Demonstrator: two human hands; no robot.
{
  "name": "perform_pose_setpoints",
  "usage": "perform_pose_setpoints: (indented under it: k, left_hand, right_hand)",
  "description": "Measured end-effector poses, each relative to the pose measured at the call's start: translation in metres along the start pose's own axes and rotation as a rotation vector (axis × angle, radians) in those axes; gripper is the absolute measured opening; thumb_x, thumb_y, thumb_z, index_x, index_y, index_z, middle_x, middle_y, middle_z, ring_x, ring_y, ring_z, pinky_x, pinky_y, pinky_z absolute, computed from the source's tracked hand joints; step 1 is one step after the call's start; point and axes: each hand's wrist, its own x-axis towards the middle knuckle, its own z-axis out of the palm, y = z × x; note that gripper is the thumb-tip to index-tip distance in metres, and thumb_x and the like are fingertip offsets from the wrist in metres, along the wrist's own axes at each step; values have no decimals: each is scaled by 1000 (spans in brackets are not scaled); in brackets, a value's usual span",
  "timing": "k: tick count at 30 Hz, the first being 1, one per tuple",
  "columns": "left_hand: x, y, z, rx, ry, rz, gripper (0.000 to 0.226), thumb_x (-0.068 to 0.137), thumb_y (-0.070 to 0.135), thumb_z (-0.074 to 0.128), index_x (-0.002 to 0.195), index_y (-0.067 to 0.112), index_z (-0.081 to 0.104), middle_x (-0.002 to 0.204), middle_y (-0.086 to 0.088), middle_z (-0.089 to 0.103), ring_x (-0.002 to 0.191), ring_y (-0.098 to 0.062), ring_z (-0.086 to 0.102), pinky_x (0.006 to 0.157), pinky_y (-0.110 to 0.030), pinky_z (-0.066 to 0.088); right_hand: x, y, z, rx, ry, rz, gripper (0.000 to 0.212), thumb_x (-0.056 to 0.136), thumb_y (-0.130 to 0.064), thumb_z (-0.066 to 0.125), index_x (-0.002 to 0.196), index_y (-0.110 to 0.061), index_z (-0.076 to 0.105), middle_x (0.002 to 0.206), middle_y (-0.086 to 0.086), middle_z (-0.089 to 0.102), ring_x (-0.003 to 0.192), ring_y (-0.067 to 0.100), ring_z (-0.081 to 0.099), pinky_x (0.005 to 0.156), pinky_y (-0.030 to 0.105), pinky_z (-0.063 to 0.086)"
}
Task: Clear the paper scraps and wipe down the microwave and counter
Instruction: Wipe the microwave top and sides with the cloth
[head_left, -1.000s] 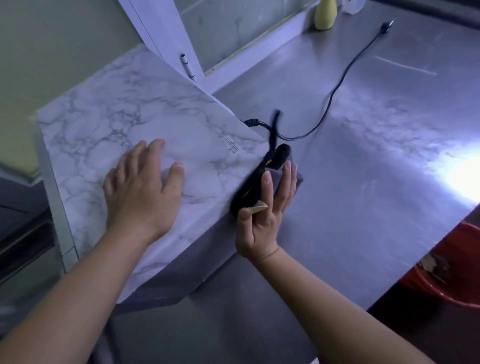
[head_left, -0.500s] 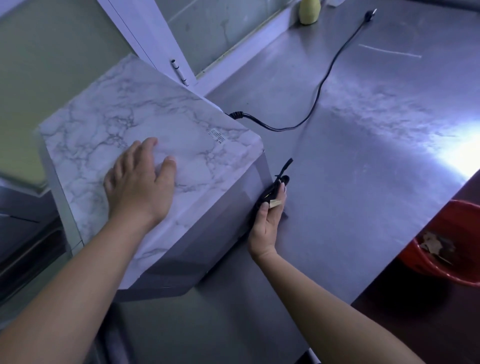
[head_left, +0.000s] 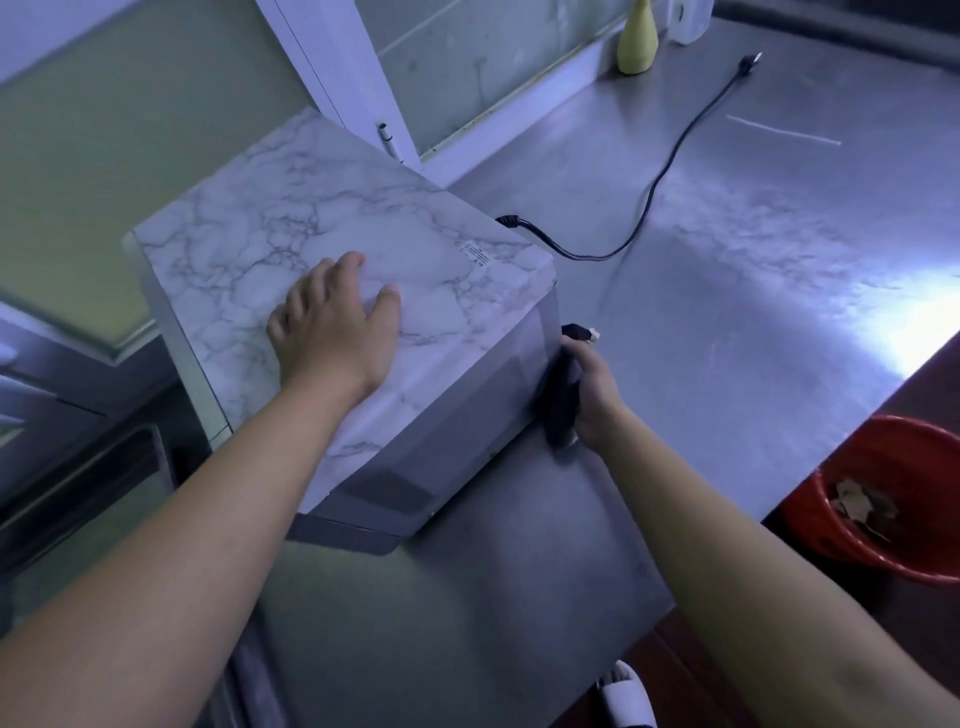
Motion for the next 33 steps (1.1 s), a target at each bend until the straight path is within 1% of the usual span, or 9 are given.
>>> perform_pose_setpoints:
  k: [4,9,13,16,19,22,27,31,33]
  left_hand:
    - [-2,-1,-2,-11,-9,-17,57,94,55,30,147,34,31,161,4,26,149,-21,18,118,-47,9]
    - [-8,-2,-5,-11,-5,-25,58,95,55,31,148,33,32,160,3,28,148,-21,19,118,-48,10]
    - [-11,2,-4,-14,-10,-15,59,96,55,31,150,32,31,161,2,27,149,-21,18,119,-49,10]
    - [-9,3,-8,-4,-1,-15,58,97,55,31,150,32,30,162,1,26,149,-22,18,119,-49,10]
    - [-9,2,-10,4,5,-24,58,97,54,32,151,32,31,162,1,26,149,-22,18,119,-48,11]
    - [-9,2,-11,-10,18,-7,57,97,53,32,150,32,31,163,0,26,150,-21,17,120,-48,10]
    - [-10,1,-10,-12,33,6,55,98,53,31,149,33,30,163,1,24,151,-20,14,121,-48,9]
    - [-13,-1,-7,2,18,8,54,99,52,30,149,33,28,163,1,22,151,-19,12,121,-48,7]
    - [-12,0,-7,8,11,5,54,99,52,29,149,34,27,164,2,21,151,-18,11,121,-48,7]
  right_hand:
    - [-16,-3,-4,-57,146,31,25,74,-35,53,93,-25,66,90,2,63,79,21,56,61,29,36]
    - [-52,-21,-17,245,254,-8,16,89,-21,42,88,-17,58,87,2,55,81,19,53,73,29,41]
    - [-119,-31,1,87,244,-437,10,79,-37,51,83,-33,59,71,-8,56,68,7,53,63,26,41]
    - [-147,-18,42,-203,100,-872,42,87,-36,52,129,-36,54,123,-2,51,111,11,49,94,37,37]
    - [-146,3,81,-622,130,-1098,70,91,-39,51,155,-40,24,167,-4,16,154,21,13,120,51,14]
    - [-128,22,100,-829,198,-1094,76,85,-45,48,155,-42,16,167,2,8,155,27,7,119,61,10]
    - [-94,39,96,-609,285,-1173,68,98,-57,40,157,-44,10,167,-9,6,155,22,6,122,51,4]
    - [-75,63,75,-322,282,-854,70,95,-49,46,157,-30,19,166,-1,18,153,18,14,123,54,11]
    - [-64,73,66,-208,258,-626,76,93,-47,47,158,-22,18,162,-19,17,152,4,10,125,47,10]
